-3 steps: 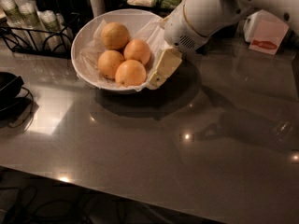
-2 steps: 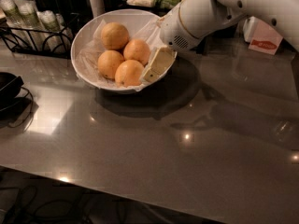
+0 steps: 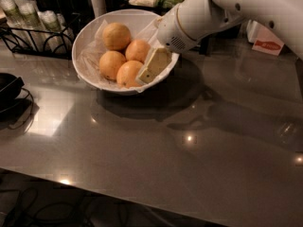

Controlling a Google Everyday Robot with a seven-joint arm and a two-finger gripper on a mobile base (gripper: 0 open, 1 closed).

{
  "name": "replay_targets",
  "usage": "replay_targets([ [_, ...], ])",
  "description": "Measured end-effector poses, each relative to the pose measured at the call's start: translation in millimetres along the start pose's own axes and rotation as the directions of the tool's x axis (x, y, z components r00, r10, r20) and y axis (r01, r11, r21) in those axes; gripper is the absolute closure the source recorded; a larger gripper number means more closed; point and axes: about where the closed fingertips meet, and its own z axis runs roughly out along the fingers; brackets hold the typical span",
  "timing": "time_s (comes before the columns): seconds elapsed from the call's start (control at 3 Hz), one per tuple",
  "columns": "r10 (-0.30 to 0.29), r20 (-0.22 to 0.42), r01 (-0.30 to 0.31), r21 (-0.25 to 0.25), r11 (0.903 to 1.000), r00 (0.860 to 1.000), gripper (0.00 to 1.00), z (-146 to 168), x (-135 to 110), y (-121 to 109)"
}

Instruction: Pick orange from white bowl

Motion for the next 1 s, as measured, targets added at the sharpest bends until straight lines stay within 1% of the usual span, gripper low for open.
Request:
replay_targets([
  [0.33,0.010,0.076,-0.010,0.003,0.9999,0.997,0.00,16.2,-25.9,-5.3],
  [0.67,0.018,0.135,-0.017,-0.009,0.9998,0.991,0.00,37.0,-63.2,-2.8],
  [1.0,0.018,0.135,-0.017,-0.009,0.9998,0.991,0.00,37.0,-63.2,-2.8],
])
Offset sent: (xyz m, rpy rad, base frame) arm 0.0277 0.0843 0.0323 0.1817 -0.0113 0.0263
